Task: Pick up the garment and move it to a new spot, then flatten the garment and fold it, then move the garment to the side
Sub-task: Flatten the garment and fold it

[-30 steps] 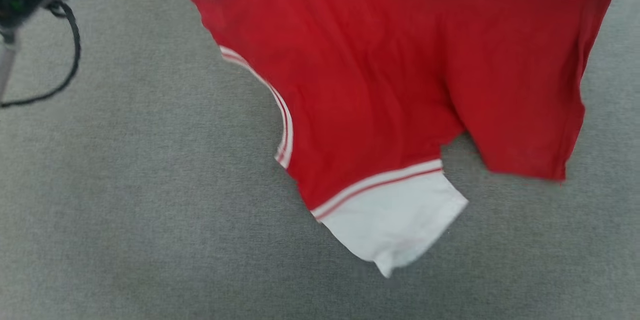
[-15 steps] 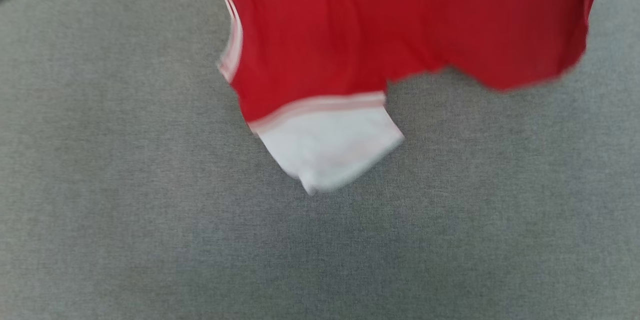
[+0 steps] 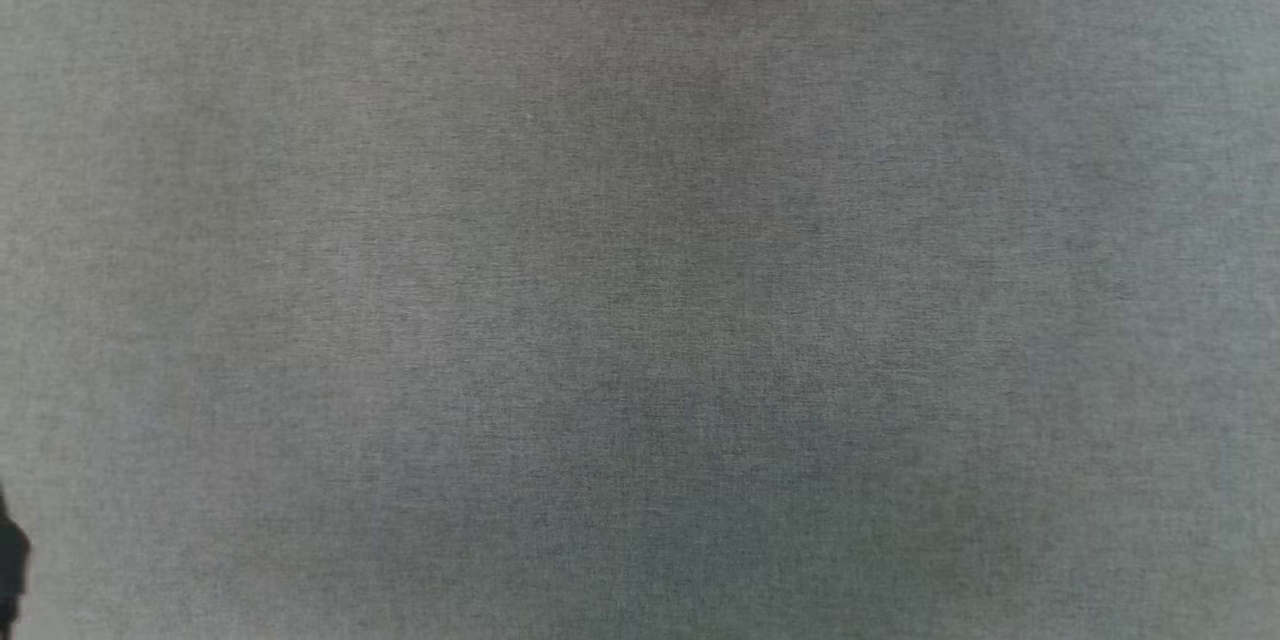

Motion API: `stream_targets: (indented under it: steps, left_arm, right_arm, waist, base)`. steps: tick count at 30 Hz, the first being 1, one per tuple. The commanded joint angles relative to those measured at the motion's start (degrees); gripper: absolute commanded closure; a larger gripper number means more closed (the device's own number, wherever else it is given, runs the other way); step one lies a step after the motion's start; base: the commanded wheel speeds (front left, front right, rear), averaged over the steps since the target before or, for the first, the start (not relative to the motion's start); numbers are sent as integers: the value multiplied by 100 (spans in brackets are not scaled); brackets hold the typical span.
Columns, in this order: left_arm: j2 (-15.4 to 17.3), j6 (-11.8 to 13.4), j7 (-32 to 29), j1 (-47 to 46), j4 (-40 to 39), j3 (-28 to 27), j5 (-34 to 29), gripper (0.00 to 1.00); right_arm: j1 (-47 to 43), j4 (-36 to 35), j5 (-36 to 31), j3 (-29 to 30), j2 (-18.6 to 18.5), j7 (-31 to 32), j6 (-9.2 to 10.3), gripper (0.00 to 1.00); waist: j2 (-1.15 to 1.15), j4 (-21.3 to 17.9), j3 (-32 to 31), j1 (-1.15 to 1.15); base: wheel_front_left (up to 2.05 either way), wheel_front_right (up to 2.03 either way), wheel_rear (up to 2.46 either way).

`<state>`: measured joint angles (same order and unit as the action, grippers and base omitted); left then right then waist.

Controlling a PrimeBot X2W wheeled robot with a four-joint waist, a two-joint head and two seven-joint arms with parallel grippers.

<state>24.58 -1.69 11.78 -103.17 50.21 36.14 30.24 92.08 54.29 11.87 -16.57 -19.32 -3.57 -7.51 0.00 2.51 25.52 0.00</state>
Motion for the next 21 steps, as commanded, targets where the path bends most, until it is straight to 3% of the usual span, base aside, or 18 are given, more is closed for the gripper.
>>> stream_targets:
  steps: [1, 6, 11, 17, 21]
  left_arm:
    - [-47, -184, 89, 144, 203, 78, -4, 100]
    - [-176, -522, -321, 664, 795, 433, 160, 100]
    - [-278, -570, -1367, 1505, 689, 852, 898, 100]
    - [152, -571, -2859, 2525, -144, 1347, 1949, 100]
    - [532, -572, -3453, 3241, -763, 1468, 2444, 100]
  right_arm:
    - [-129, 300, -16, -4, 133, -29, 4, 100]
    - [-542, 887, 268, -302, 384, 193, 4, 100]
    - [-1171, 947, 919, -840, 410, 872, 4, 100]
    - [-2075, 177, 1992, -1443, 38, 1651, 4, 100]
    - [-2738, -541, 2580, -1728, -365, 2054, 4, 100]
  waist:
    - [0, 37, -8, 0]
    - [0, 116, -73, 0]
    - [0, 205, -208, 0]
    - [0, 229, -440, 0]
    - [0, 219, -628, 0]
  base:
    - [0, 0, 0]
    - [0, 0, 0]
    - [0, 0, 0]
    - [0, 0, 0]
    - [0, 0, 0]
